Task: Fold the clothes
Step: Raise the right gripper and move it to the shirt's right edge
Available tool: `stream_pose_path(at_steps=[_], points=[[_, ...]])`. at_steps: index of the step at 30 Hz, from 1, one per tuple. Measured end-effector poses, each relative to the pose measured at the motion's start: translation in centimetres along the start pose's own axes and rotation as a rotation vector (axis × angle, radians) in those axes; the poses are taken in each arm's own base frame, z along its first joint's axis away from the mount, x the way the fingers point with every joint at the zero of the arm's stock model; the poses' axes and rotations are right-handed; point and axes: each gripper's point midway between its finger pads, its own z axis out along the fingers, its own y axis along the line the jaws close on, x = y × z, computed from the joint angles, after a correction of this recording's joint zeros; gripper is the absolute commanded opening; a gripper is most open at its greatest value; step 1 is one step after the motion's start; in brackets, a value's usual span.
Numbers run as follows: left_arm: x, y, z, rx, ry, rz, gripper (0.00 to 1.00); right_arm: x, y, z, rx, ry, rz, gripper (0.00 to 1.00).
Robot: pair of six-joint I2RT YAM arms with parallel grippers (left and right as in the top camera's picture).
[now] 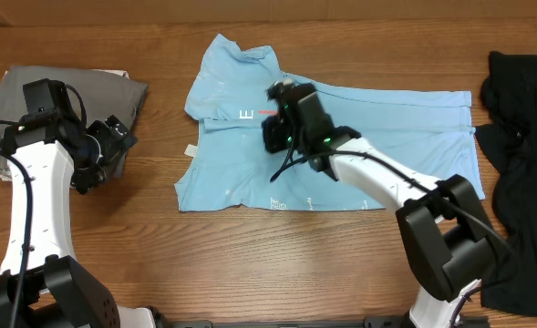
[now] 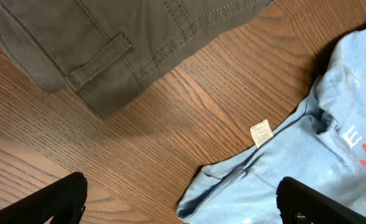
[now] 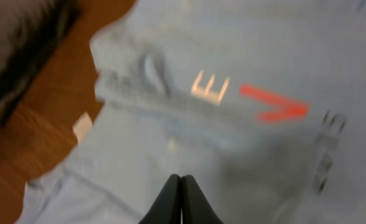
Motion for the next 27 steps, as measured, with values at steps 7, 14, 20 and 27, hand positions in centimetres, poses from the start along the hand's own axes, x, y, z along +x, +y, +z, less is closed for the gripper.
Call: stream_pose_path(at_steps=[7,14,20,27], points=[[0.0,0.0,0.0,0.0,0.0,0.0,1.0,3.8,-0.5,0.4,0.04,0.139,0.107,0.04],[0.0,0.0,0.0,0.0,0.0,0.0,1.0,0.8,-9.5,-6.0,0.195,0.13,0.314,0.45],[-1.5,-0.9,-0.1,0.036,-0.062,0.008,1.0,-3.9,-17.9,-17.4,0.335,-0.045,0.512,1.0],[-0.2,-4.3,-0.4,0.214,0.005,0.087,0.08,-0.7,-25.6,-23.6,0.482,-0.052,0.727,1.0]])
